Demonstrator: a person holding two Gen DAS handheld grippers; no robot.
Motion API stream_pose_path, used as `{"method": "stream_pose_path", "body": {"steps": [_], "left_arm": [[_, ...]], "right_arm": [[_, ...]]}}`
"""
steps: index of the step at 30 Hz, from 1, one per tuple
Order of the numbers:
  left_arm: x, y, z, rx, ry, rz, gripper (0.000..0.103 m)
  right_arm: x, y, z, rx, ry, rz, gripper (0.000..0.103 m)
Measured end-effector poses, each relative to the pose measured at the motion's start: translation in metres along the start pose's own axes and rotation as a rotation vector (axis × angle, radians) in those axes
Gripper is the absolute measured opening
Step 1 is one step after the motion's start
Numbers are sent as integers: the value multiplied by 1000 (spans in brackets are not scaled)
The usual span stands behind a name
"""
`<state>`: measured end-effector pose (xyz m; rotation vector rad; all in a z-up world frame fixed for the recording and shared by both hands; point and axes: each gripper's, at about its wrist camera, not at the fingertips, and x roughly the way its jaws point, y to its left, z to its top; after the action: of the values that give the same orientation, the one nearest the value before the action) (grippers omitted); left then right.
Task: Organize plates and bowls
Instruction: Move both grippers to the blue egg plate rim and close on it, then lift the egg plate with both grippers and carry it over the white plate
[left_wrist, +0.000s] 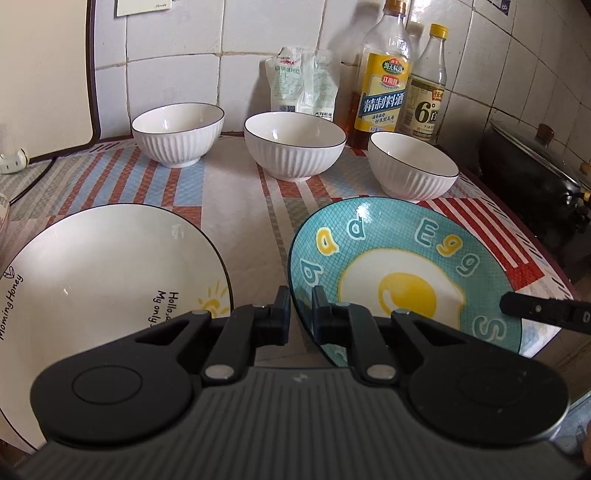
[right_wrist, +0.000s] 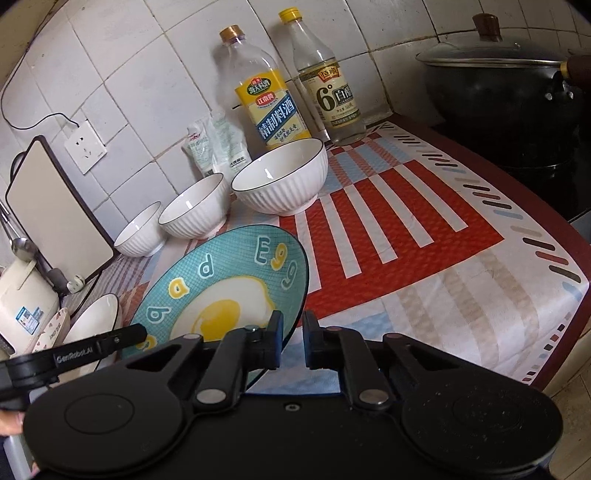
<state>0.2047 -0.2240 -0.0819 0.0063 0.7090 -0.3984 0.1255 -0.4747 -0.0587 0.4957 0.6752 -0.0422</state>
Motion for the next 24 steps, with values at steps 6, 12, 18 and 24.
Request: {"method": "stream_pose_path", "body": {"steps": [6, 12, 18, 24], "left_arm": [[2, 4, 1, -30, 23, -18, 13], [5, 3, -2, -16, 23, -37, 12], [2, 5, -4, -31, -7, -42, 11], [-10, 2, -4, -5, -67, -41, 11]], "right_arm": [[15, -2, 3, 30, 34, 19, 13], [14, -1, 4, 15, 34, 14, 14], [13, -3, 5, 23, 28, 23, 14], [7, -1, 4, 3, 6, 32, 14]]}}
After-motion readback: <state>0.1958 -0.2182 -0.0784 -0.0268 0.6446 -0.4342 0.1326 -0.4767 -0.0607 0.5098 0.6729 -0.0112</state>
